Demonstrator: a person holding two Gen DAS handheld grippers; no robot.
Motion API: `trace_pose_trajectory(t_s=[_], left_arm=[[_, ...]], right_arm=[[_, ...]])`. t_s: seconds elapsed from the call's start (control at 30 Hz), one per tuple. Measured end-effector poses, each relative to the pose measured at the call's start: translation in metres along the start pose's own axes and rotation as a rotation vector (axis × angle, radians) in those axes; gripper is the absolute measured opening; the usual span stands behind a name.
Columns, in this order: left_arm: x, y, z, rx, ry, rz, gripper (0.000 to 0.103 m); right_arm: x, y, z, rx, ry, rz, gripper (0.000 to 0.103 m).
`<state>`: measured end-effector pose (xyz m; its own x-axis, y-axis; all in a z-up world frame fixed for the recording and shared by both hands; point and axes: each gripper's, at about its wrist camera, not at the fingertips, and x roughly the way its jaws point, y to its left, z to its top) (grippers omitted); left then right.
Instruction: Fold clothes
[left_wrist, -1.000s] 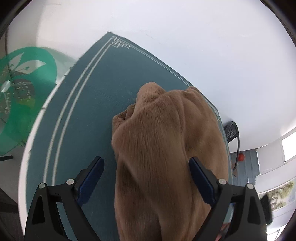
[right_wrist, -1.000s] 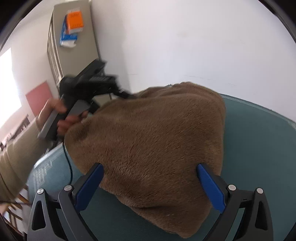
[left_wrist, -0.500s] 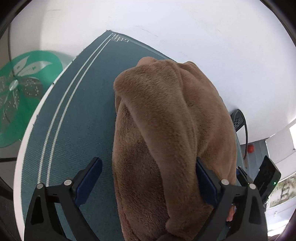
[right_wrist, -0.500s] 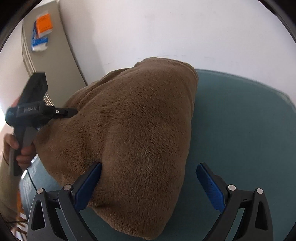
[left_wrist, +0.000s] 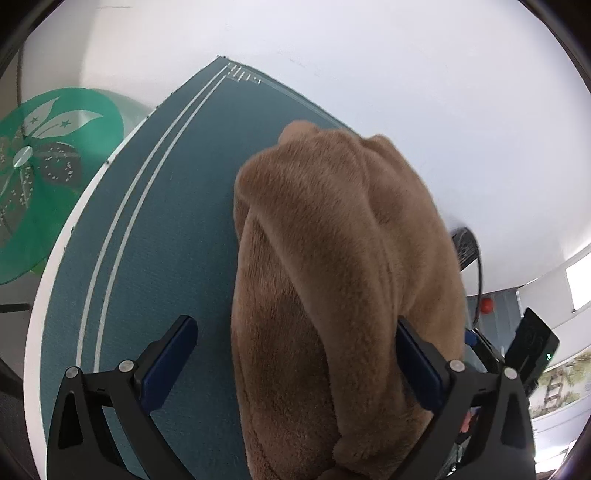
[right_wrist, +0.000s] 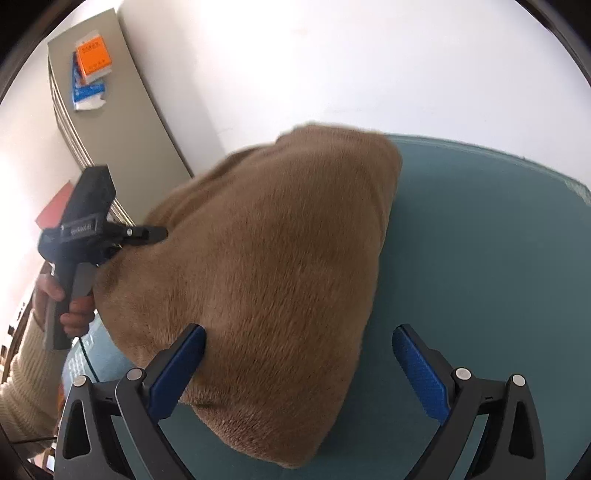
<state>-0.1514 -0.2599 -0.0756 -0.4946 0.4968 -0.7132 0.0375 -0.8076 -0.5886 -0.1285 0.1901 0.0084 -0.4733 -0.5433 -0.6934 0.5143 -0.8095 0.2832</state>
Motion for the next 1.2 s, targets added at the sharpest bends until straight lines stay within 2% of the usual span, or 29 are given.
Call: trace_pose_trajectory(t_s=[0.17, 0.27, 0.43, 0.67, 0.77, 0.87, 0.93, 1.03, 1.13, 1.2], left_arm=[[0.005, 0.009, 0.016, -0.033, 0.007, -0.063, 0.103], [0.014, 0.012, 0.024, -0.044, 0.040, -0.088, 0.103], [0.031, 0.016, 0.033, -0.041, 0.097, -0.136, 0.103], [0.032, 0.020, 0.042, -0.001, 0.092, -0.171, 0.103], [0.037, 0.017, 0.045, 0.023, 0.112, -0.191, 0.103], [0.046, 0.012, 0.043, 0.045, 0.153, -0.241, 0.103], [0.049, 0.008, 0.043, 0.066, 0.160, -0.239, 0.103], [0.050, 0.009, 0.044, 0.052, 0.156, -0.249, 0.102], [0.047, 0.014, 0.041, 0.031, 0.154, -0.256, 0.092], [0.049, 0.013, 0.042, -0.003, 0.169, -0.279, 0.076]], right_arm=[[0.001, -0.035, 0.026, 0.129, -0.007, 0.086, 0.102], [0.015, -0.053, 0.035, 0.197, 0.017, 0.136, 0.102], [0.054, -0.071, 0.043, 0.310, 0.081, 0.276, 0.102], [0.081, -0.080, 0.051, 0.373, 0.120, 0.381, 0.102], [0.085, -0.075, 0.055, 0.357, 0.129, 0.397, 0.102], [0.090, -0.069, 0.058, 0.347, 0.138, 0.424, 0.102], [0.095, -0.062, 0.060, 0.335, 0.150, 0.456, 0.102], [0.100, -0.054, 0.062, 0.309, 0.147, 0.433, 0.102], [0.101, -0.050, 0.063, 0.300, 0.137, 0.411, 0.099], [0.100, -0.051, 0.061, 0.307, 0.122, 0.406, 0.090]])
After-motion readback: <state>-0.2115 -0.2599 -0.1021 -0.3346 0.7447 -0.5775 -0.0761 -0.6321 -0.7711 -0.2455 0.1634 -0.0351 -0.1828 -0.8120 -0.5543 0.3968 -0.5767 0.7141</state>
